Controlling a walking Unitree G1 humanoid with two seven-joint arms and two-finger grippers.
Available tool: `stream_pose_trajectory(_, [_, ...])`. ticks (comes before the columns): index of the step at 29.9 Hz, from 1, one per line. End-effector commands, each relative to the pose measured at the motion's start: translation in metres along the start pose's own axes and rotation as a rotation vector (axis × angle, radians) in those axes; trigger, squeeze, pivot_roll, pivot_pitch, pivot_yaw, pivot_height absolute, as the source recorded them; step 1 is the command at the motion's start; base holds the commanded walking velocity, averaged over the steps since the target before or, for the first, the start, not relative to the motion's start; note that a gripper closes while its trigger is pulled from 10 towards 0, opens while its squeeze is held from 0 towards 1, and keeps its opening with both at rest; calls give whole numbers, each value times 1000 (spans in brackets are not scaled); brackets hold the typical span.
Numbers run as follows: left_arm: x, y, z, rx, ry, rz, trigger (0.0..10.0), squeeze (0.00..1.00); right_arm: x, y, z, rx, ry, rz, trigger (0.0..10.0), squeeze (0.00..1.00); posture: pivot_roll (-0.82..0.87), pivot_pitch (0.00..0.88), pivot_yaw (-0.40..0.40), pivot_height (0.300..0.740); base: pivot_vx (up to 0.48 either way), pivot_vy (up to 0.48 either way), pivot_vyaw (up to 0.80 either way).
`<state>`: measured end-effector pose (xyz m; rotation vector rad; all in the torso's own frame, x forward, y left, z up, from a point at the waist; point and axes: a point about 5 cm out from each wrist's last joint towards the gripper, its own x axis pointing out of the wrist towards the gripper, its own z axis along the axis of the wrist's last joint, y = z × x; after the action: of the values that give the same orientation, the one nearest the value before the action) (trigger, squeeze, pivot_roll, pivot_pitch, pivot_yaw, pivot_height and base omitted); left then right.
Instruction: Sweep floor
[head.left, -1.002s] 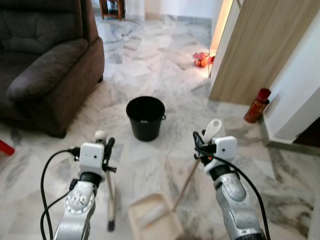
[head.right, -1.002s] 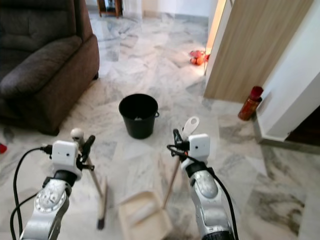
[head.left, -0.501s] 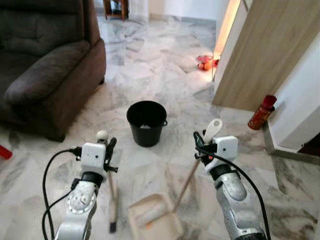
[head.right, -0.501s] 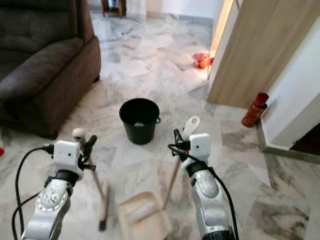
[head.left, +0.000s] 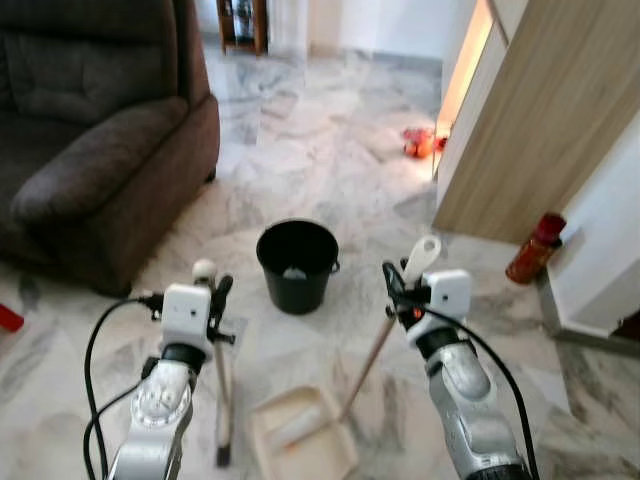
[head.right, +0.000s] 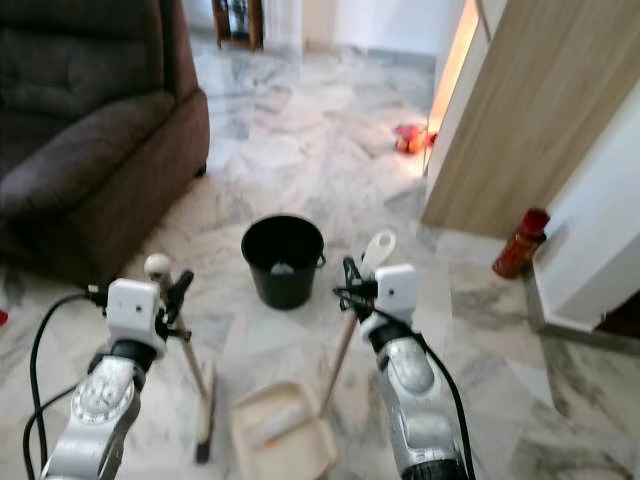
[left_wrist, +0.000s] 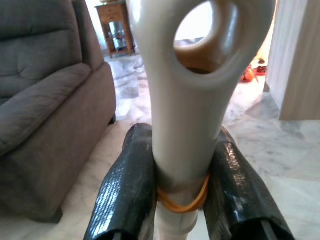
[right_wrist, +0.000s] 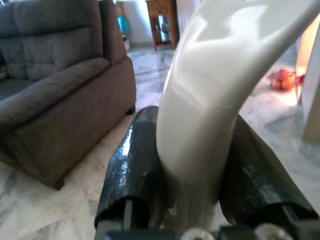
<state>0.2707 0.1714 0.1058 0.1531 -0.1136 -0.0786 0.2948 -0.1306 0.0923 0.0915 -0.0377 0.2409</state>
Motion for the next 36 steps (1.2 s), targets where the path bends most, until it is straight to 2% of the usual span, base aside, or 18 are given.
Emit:
stream_pose_trajectory(1, [2, -3, 10, 0, -54, -17, 10000, 0, 2, -2, 7, -13, -32, 1, 10000, 0, 100, 37, 0, 740, 300, 0, 0])
stream_pose_trajectory(9, [2, -4, 10, 1, -55, -19, 10000, 0, 1, 1, 8, -31, -38, 19, 10000, 0, 100, 33, 0, 740, 300, 0, 230])
stream_pose_trajectory(36, [1, -2, 10, 2, -51, -12, 10000, 0, 3, 3, 9, -10, -35, 26, 10000, 0, 102, 56, -9, 740, 312, 0, 0])
